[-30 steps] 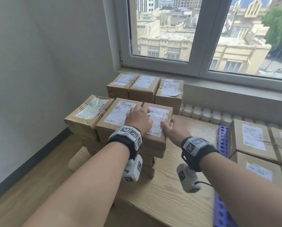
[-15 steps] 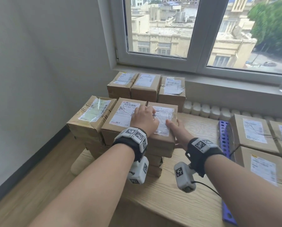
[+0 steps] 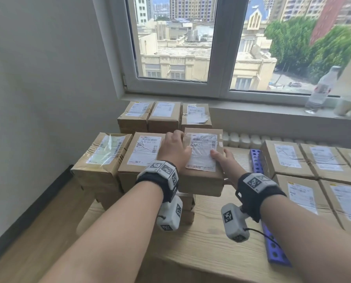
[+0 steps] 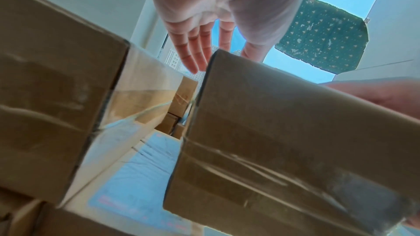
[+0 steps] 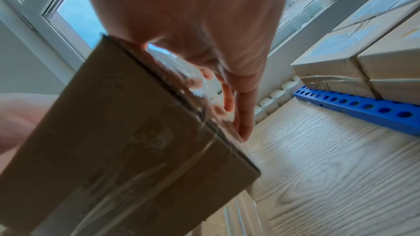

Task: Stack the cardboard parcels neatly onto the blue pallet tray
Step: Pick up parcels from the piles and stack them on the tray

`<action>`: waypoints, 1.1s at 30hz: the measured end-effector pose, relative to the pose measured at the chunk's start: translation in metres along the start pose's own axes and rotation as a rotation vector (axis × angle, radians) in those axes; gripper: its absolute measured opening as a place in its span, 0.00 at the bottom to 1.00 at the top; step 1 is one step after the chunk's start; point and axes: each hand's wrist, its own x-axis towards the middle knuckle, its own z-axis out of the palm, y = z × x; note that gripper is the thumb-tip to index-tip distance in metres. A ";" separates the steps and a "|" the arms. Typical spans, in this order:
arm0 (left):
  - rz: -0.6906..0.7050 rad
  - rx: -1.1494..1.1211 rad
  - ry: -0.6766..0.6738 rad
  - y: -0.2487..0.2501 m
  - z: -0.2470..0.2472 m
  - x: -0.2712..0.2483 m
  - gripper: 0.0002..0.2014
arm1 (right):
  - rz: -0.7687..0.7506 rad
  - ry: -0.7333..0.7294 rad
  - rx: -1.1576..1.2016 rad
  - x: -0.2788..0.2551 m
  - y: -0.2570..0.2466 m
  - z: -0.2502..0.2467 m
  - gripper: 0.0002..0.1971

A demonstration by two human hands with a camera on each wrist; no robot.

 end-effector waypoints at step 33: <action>-0.276 -0.706 -0.723 0.194 0.166 0.002 0.24 | 0.080 0.368 0.151 -0.032 0.045 -0.251 0.42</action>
